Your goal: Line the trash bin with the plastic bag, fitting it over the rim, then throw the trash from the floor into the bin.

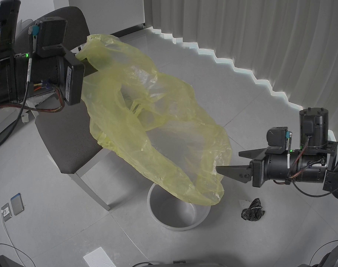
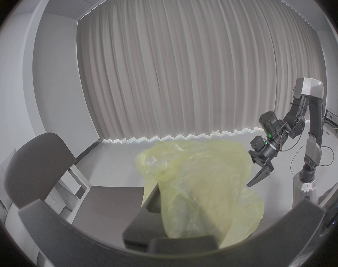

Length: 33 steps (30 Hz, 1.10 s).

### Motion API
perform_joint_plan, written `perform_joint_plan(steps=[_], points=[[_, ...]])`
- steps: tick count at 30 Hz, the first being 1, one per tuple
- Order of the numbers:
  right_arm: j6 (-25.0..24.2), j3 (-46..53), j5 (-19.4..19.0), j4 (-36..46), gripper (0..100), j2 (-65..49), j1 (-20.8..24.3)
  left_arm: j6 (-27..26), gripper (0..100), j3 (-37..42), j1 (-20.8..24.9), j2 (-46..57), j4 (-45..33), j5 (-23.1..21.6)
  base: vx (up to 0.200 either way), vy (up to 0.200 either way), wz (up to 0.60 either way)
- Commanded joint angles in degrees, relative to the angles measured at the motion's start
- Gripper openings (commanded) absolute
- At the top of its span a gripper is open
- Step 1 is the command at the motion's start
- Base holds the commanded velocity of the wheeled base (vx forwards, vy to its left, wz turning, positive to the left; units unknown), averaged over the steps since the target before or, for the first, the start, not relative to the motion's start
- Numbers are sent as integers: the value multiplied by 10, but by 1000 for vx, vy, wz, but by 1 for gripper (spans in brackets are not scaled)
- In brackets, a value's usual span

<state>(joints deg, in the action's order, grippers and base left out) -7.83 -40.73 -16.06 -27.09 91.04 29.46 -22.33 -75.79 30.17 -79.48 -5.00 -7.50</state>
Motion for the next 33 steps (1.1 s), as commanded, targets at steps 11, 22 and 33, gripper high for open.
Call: perform_joint_plan(steps=[11, 22, 33], points=[[-29, -49, 3, -33, 0, 96, 22, 2, 0, -1, 6, -11, 18, -1, 0, 0, 0], [-31, -42, 32, -27, 0, 92, 16, 2, 0, -2, 7, -22, 19, -1, 0, 0, 0], [-14, -10, 32, -24, 0, 100, -53, 237, 0, 83, 98, -70, 106, 201, 0, 0, 0]])
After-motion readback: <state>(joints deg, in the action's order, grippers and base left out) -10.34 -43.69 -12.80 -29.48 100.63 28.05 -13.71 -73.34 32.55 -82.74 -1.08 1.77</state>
